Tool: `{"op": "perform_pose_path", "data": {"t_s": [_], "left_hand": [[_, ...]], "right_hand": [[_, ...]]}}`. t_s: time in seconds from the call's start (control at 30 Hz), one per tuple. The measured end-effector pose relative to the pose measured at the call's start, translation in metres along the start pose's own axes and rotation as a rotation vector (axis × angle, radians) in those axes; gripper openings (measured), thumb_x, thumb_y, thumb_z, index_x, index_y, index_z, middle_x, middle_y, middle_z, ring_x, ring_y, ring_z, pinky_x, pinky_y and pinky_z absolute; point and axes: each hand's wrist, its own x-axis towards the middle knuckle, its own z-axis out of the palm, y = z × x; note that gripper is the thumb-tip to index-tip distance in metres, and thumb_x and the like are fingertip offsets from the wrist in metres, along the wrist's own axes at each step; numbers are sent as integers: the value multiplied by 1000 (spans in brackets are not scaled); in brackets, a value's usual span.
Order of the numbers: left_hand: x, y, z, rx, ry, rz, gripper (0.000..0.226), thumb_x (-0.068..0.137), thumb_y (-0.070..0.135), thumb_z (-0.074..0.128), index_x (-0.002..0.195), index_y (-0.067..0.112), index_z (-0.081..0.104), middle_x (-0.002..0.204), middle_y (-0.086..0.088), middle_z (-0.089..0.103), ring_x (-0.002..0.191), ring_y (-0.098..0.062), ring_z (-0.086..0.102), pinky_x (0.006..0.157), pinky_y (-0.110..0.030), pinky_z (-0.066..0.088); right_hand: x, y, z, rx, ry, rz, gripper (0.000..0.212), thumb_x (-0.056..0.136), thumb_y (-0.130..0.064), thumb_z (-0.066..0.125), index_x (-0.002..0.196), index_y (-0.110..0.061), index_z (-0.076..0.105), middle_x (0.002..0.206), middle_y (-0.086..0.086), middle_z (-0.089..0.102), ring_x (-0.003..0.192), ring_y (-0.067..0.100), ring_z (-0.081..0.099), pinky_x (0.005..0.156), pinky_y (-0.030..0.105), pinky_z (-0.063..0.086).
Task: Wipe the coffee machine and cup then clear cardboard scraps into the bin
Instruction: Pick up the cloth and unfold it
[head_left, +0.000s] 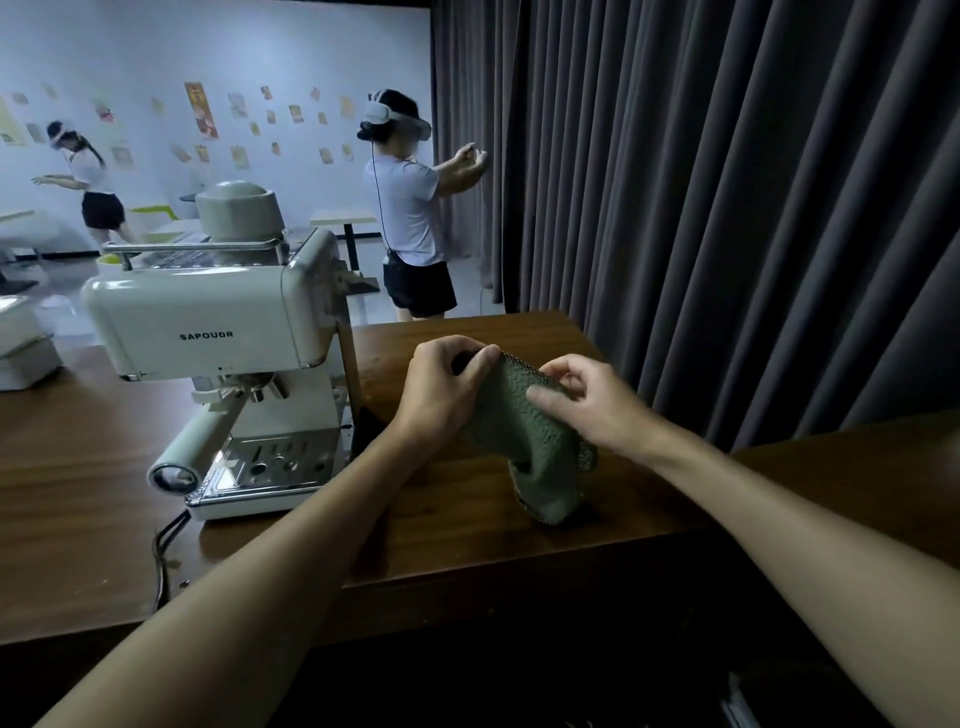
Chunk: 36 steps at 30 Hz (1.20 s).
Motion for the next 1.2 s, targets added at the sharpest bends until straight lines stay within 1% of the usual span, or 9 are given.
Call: {"op": "perform_pose_path", "data": {"t_s": [0.07, 0.2, 0.3, 0.4, 0.53, 0.67, 0.87, 1.0, 1.2], "left_hand": [[3, 0, 0, -1, -10, -3, 24, 97, 34, 64, 104, 14, 74, 98, 3, 72, 93, -11, 66, 83, -39, 60], [5, -10, -3, 58, 11, 33, 20, 98, 32, 62, 103, 16, 73, 92, 10, 67, 91, -5, 63, 83, -32, 57], [10, -17, -10, 50, 45, 63, 15, 100, 29, 59, 100, 18, 70, 92, 12, 65, 92, -9, 62, 78, -27, 54], [13, -20, -16, 35, 34, 142, 12, 102, 27, 55, 98, 23, 65, 92, 12, 64, 91, -7, 61, 74, -24, 52], [-7, -44, -26, 68, -193, 16, 30, 103, 36, 50, 81, 26, 67, 78, 12, 69, 77, -3, 66, 65, -25, 54], [-21, -78, -28, 377, -323, -91, 47, 101, 40, 54, 63, 15, 67, 56, 4, 64, 47, -6, 57, 51, -27, 41], [-24, -99, -18, 569, -553, -32, 14, 96, 31, 63, 90, 18, 64, 91, 1, 60, 90, -26, 64, 71, -33, 48], [-29, -111, -15, 664, -528, -63, 17, 94, 35, 66, 101, 20, 68, 103, -5, 68, 97, -28, 64, 81, -42, 54], [-23, -112, -18, 757, -557, -104, 20, 98, 33, 60, 98, 15, 69, 99, -5, 70, 91, -30, 67, 77, -44, 57]], "right_hand": [[-1, 5, 4, -23, -108, 43, 34, 84, -29, 74, 112, -15, 61, 113, -2, 64, 106, 11, 60, 92, 36, 52], [1, 15, 7, -88, -154, 55, 15, 89, -20, 69, 103, -15, 65, 100, 0, 69, 94, 13, 67, 79, 29, 57], [8, 13, 1, -127, 0, -29, 9, 92, -17, 64, 101, -19, 63, 93, -6, 67, 81, -2, 65, 62, 12, 51], [16, 9, -5, -326, 183, -209, 8, 89, -21, 68, 94, -22, 63, 88, -11, 63, 81, 4, 62, 68, 17, 48], [13, 24, -5, -432, -365, 13, 13, 84, -38, 72, 95, -32, 69, 97, -14, 66, 92, 2, 61, 79, 23, 49], [8, 50, 5, -449, -210, 37, 13, 88, -36, 69, 96, -26, 72, 92, -11, 69, 87, 2, 63, 81, 28, 54], [16, 65, 16, -448, -164, 90, 42, 92, -35, 63, 132, -24, 55, 129, -5, 58, 114, 7, 50, 90, 22, 35], [24, 71, 29, -479, -199, 188, 61, 91, -37, 64, 146, -27, 39, 141, -1, 50, 131, 20, 44, 107, 37, 37], [25, 86, 33, -532, -96, 218, 24, 90, -48, 58, 104, -29, 55, 108, -8, 52, 106, 15, 50, 98, 42, 42]]}}
